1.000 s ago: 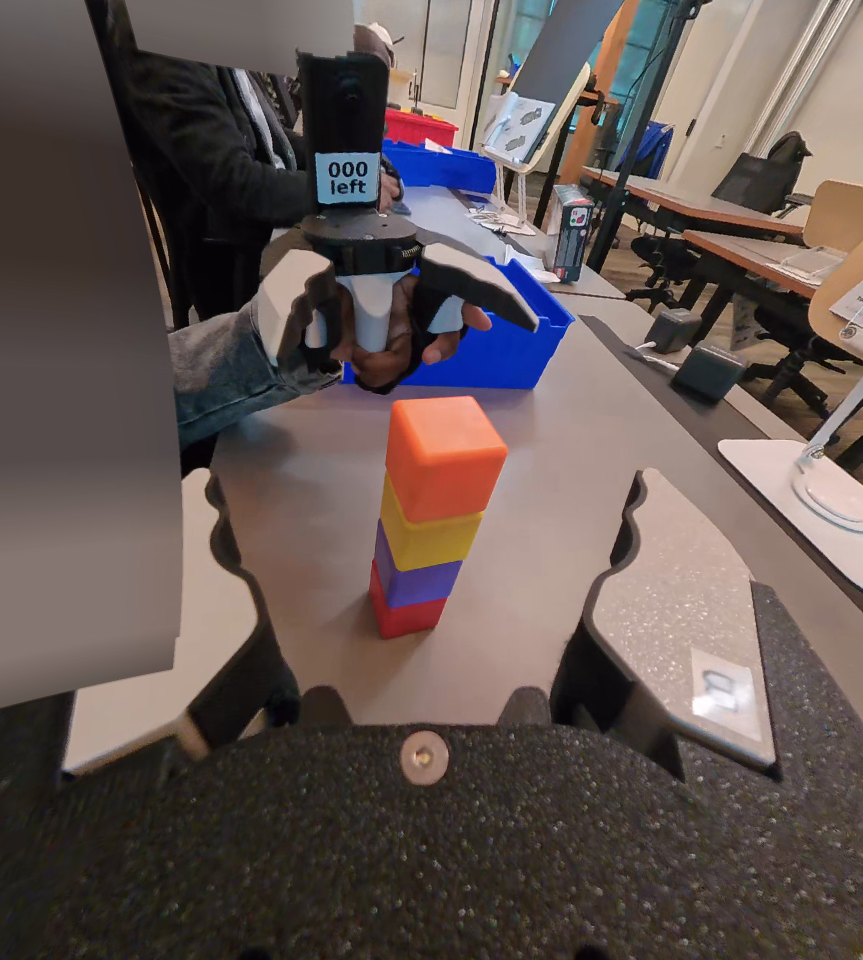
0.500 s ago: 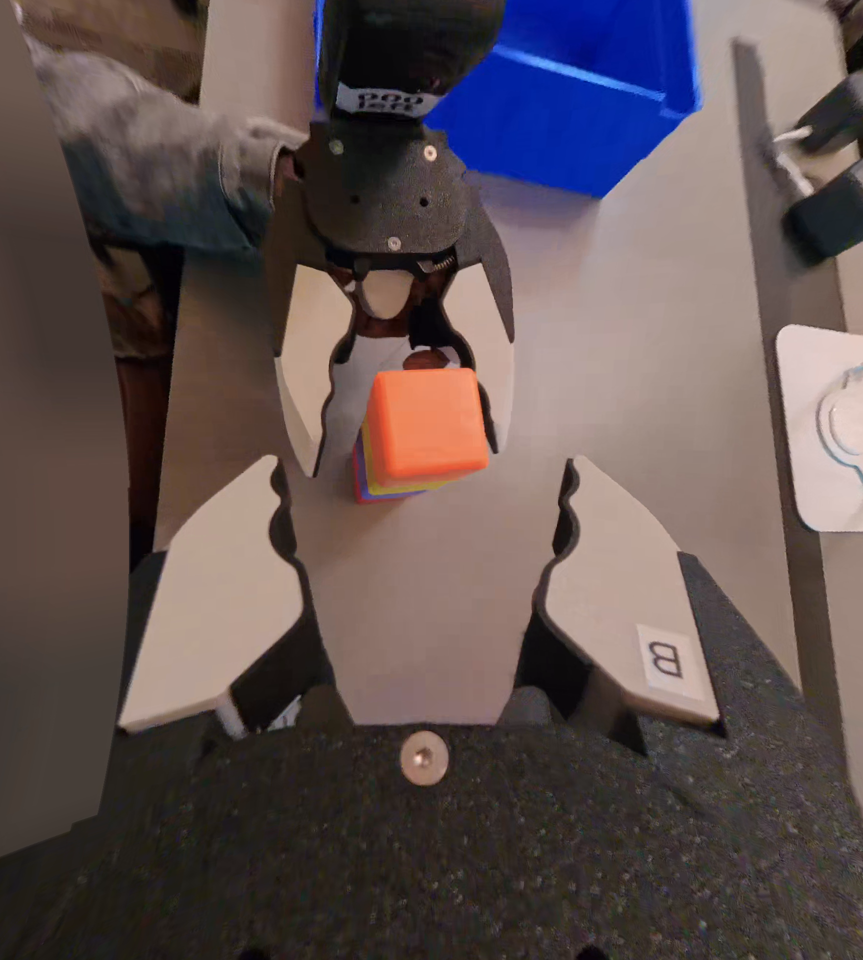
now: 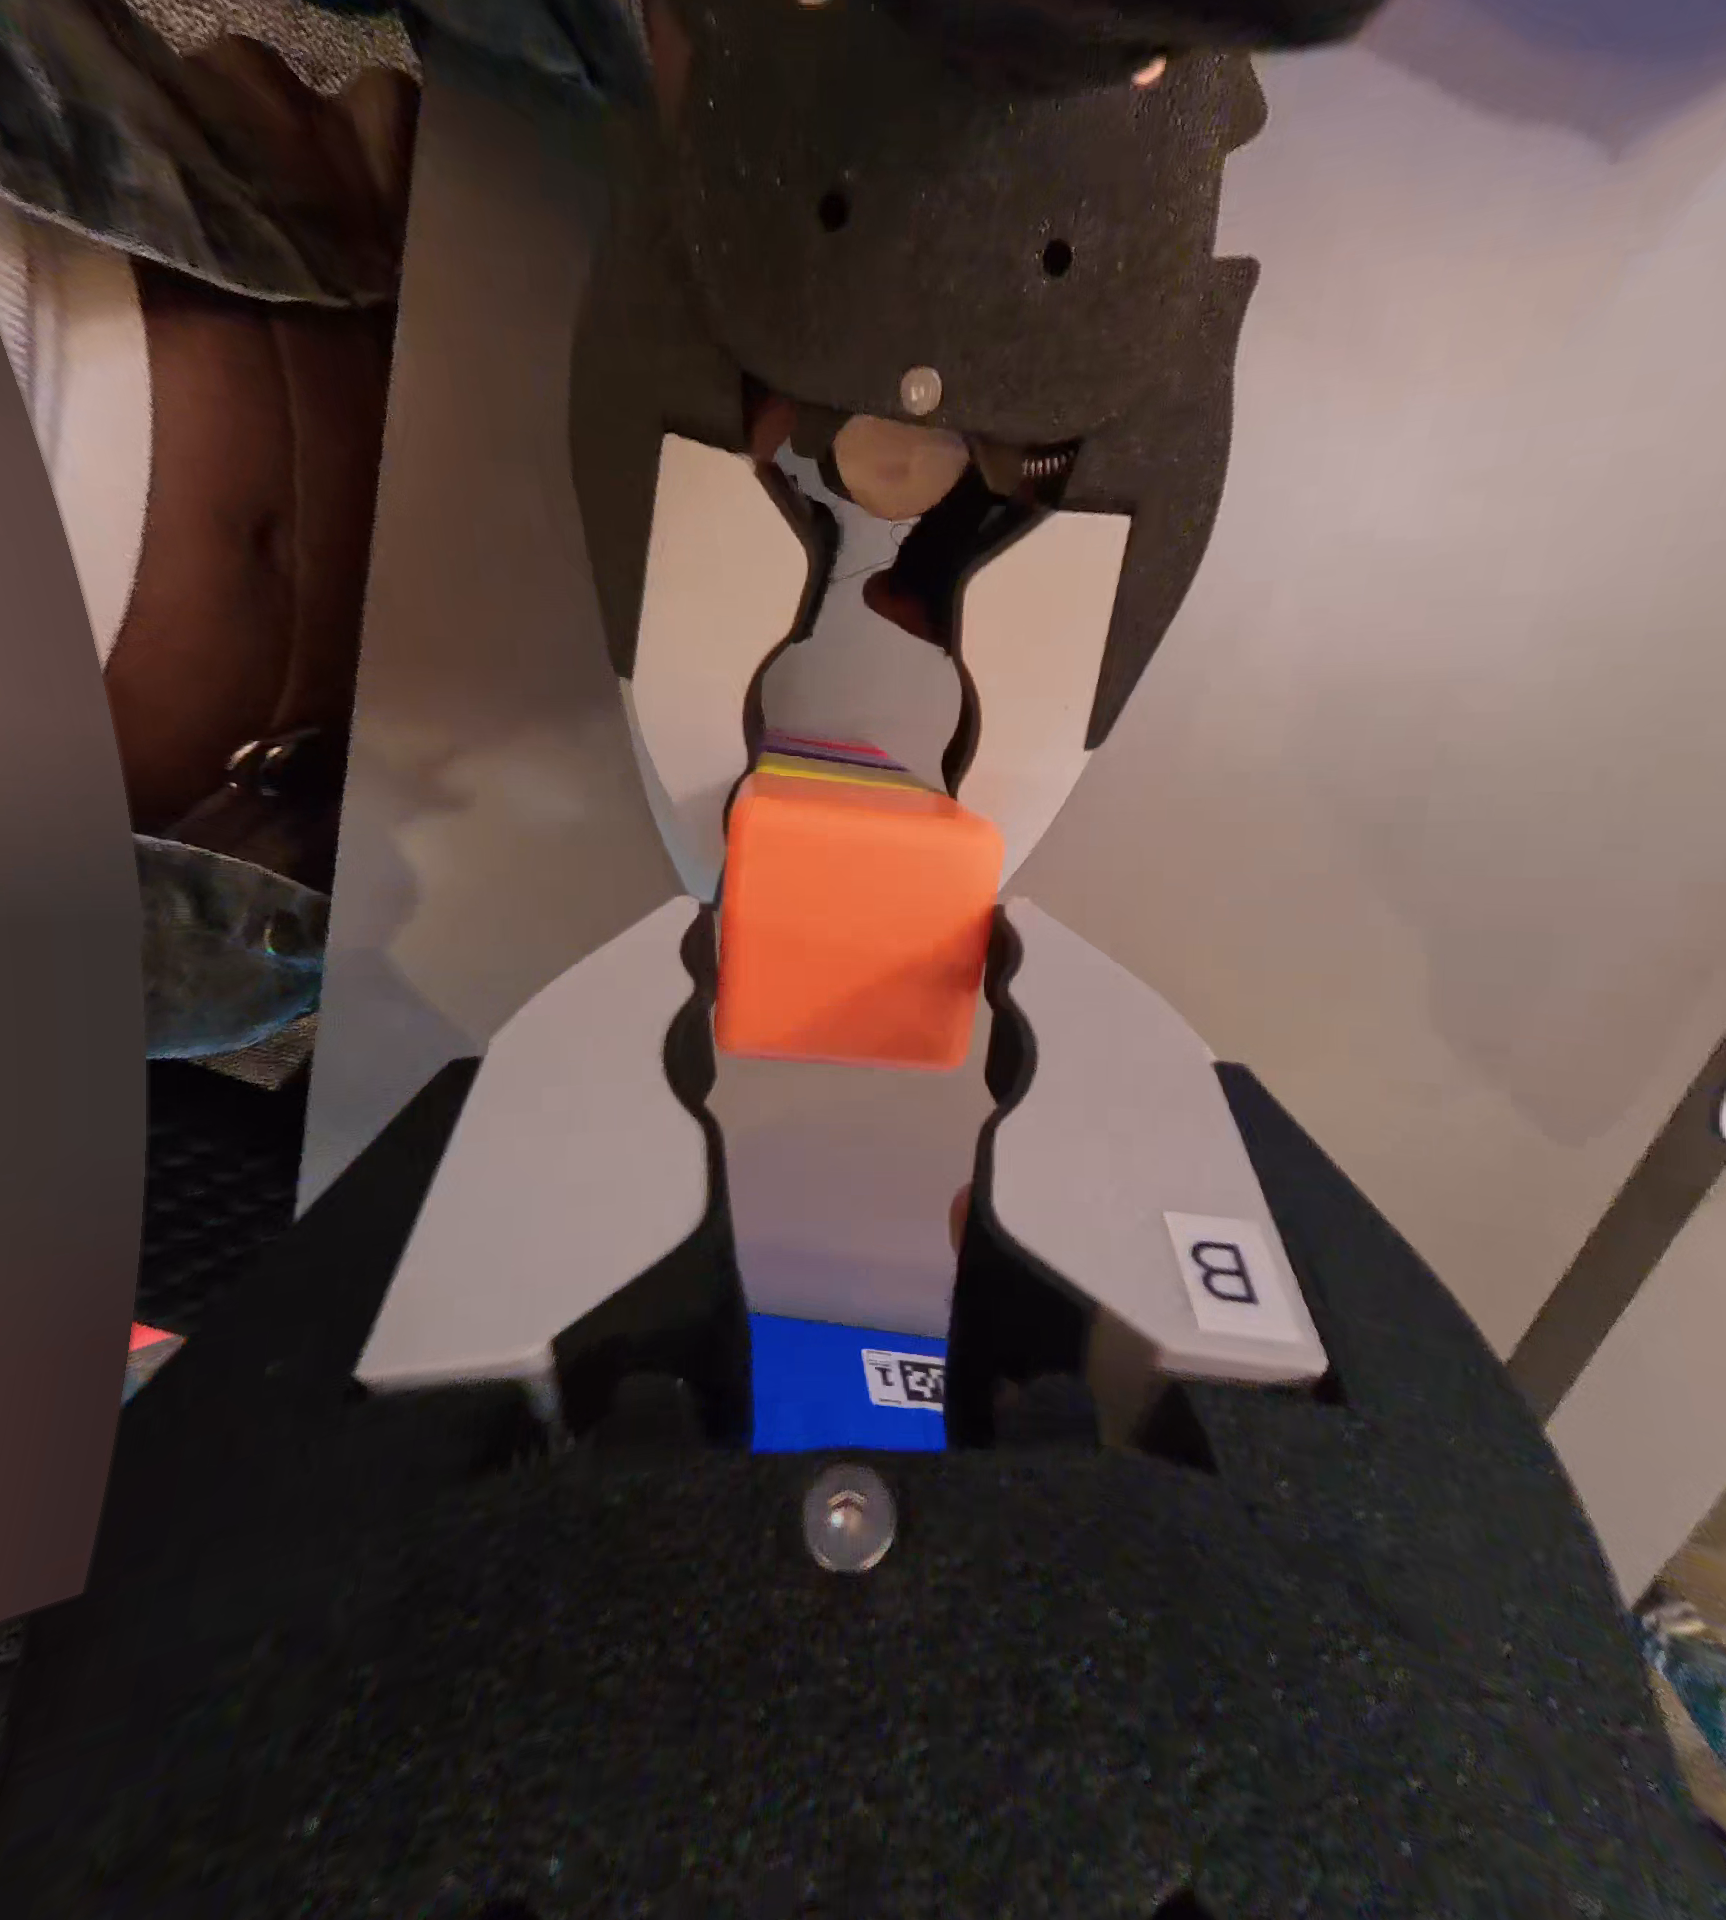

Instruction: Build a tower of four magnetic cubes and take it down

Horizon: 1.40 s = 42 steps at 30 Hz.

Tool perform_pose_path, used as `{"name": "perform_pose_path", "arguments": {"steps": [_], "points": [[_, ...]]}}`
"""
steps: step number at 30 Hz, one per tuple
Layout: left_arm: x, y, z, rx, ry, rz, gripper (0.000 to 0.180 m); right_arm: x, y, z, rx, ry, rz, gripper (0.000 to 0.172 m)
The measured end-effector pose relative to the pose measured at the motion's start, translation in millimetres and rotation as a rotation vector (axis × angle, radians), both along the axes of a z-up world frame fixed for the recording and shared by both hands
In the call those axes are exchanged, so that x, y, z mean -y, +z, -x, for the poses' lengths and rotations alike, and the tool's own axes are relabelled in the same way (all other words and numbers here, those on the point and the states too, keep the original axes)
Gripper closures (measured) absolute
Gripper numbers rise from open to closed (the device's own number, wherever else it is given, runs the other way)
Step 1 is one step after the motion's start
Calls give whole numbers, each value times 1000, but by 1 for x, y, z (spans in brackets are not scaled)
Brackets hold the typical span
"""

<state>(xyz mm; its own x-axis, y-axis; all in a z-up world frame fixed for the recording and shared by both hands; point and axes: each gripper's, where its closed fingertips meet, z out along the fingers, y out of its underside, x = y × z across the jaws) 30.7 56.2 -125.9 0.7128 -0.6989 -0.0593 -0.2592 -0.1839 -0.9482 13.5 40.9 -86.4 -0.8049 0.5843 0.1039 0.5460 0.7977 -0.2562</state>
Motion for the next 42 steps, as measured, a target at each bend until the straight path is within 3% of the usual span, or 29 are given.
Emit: {"name": "perform_pose_path", "arguments": {"steps": [5, 8, 11, 14, 17, 21, 25, 29, 37, 40, 42], "points": [[0, 0, 1, -23, 10, 9, 131, -5, 8, -3, -59, -2, -10, 123], [1, -1, 1, -31, 8, 14, 131, -13, 44, -7, -177, -66, 90, 123], [1, -1, 0, -38, 5, 9, 131, -69, 76, -18, -287, -242, 4, 123], [2, -1, 0, -38, 0, 13, 130, -156, 82, -43, -305, -565, -118, 123], [2, -1, -1, -34, -5, 13, 130, -226, 55, -71, -243, -913, -117, 123], [2, -1, -1, -20, -9, 20, 130, -285, -9, -97, -112, -1237, -104, 123], [3, 0, -1, -19, -16, 20, 130, -314, -68, -99, -13, -1410, -23, 123], [3, 0, -1, -17, -17, 18, 130, -326, -103, -101, 74, -1487, -7, 123], [3, 0, -2, -18, -18, 16, 130, -325, -126, -103, 125, -1497, -25, 122], [4, 0, -3, -19, -31, 10, 126, -324, -114, -101, 77, -1497, -9, 98], [5, 1, -4, -14, -36, 14, 103, -325, -91, -95, -23, -1489, 3, 85]]}}
